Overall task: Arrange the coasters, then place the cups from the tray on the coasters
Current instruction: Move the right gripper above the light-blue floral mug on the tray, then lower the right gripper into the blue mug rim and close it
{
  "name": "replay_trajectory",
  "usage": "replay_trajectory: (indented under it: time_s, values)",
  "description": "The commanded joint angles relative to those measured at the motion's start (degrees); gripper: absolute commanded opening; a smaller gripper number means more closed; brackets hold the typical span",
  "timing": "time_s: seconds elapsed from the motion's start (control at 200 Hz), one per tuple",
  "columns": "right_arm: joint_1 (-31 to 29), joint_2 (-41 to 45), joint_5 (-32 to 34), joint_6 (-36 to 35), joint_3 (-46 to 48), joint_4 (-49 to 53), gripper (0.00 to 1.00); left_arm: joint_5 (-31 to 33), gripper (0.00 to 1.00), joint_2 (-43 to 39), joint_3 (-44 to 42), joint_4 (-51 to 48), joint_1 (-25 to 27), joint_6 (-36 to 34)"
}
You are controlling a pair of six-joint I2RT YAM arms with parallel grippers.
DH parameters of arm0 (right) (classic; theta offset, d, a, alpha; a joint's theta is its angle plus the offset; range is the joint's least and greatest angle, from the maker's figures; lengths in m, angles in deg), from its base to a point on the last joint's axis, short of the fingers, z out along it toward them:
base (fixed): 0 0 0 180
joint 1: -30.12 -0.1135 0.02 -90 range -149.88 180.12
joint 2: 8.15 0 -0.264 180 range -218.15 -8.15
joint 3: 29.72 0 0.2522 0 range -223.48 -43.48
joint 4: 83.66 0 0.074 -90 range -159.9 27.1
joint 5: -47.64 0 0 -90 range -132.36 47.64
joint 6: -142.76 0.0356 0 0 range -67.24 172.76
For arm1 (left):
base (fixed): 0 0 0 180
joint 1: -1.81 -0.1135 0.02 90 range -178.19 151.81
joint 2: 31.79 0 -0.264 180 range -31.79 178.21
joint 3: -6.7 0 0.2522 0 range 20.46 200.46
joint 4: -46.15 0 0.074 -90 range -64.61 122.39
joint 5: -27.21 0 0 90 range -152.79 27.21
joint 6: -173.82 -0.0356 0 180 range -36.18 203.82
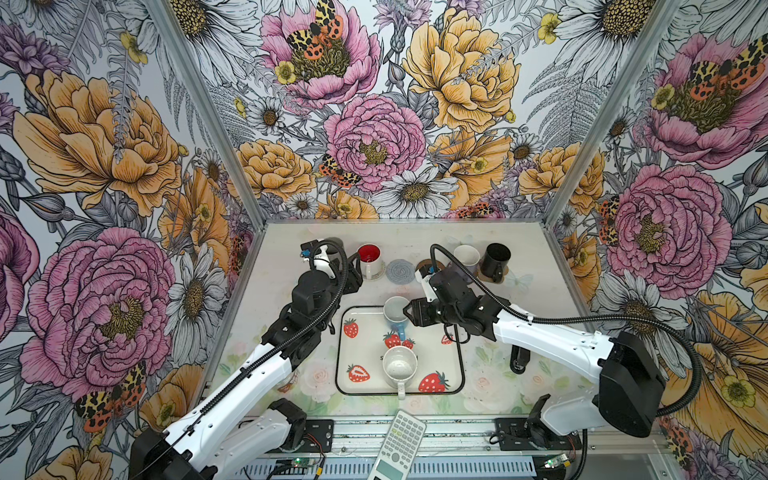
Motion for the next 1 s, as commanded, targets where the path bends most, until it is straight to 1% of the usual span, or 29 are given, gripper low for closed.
replay_trajectory:
  time_s: [0.0, 0.435, 0.821, 0.996]
  values:
    - [-1.6, -0.5, 1.3, 0.3, 0.1, 1.5, 0.56, 1.2, 0.64, -0.6, -0.7, 0.7, 0.1, -0.6]
    - [-4.7, -5.2, 0.7, 0.9, -0.7, 2.0, 0.55, 0.9, 0.65, -0.4, -0.7, 0.7, -0.1, -0.5]
    - [-5.1, -10.5, 2.5, 1.0, -2.6, 2.0, 0.53, 0.8, 0.65, -0.1, -0.8, 0.6, -0.5, -0.5]
    - [-5.1, -12.2, 3.1, 0.9, -3.8, 2.0, 0.50, 0.6, 0.65, 0.0, -0.9, 0.7, -0.8, -0.5]
